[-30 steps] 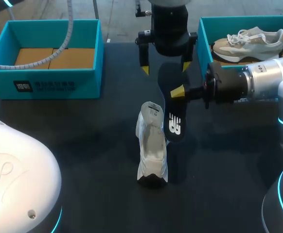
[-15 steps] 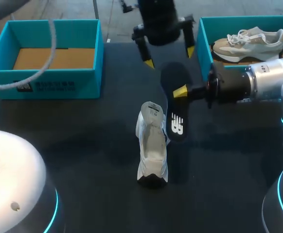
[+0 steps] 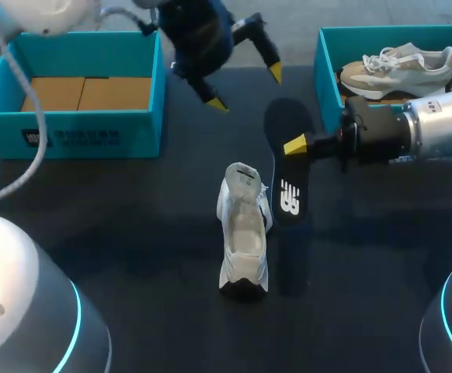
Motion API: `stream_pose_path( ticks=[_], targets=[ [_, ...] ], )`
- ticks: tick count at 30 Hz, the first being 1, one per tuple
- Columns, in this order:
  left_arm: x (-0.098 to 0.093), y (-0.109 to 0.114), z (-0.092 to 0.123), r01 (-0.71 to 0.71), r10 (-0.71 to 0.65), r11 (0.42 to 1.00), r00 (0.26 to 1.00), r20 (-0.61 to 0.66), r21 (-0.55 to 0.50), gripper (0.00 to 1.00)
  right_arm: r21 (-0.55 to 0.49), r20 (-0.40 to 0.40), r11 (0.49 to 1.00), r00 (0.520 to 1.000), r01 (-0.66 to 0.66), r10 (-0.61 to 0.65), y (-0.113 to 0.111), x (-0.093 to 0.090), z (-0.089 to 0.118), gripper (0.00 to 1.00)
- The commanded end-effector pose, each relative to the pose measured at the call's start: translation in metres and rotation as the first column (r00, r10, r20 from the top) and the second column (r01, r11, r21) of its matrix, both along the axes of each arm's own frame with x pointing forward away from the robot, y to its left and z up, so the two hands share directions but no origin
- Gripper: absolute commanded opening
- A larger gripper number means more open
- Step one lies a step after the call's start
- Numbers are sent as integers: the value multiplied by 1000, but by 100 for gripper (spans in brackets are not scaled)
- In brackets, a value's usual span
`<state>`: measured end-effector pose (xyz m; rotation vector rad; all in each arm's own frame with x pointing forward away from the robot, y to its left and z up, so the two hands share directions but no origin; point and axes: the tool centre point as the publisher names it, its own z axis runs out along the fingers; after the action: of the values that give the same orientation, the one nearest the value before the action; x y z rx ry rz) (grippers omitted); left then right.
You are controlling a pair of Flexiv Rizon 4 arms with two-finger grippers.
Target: Take the shoe out of the shoebox, open the shoe tongue, remove and reinsert the insole, then place the shoe into the shoebox
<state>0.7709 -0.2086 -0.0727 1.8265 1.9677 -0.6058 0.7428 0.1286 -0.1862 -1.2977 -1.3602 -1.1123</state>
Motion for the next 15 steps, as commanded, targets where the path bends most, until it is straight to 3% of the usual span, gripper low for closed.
stream_pose_path(
  ticks=[1, 13, 15],
  targets=[
    [-2, 15, -5, -14, 20, 941, 1000, 13, -339, 100, -12, -2, 1000, 1000, 7, -7, -2, -3, 3, 0],
    [-2, 15, -5, -14, 20, 941, 1000, 13, -339, 100, -9, -10, 1000, 1000, 19, -20, -7, -4, -1, 0],
    [-5, 15, -9, 10, -6, 921, 1000, 11, -389, 100, -8, -9, 1000, 1000, 20, -20, -7, -3, 0, 0]
  ],
)
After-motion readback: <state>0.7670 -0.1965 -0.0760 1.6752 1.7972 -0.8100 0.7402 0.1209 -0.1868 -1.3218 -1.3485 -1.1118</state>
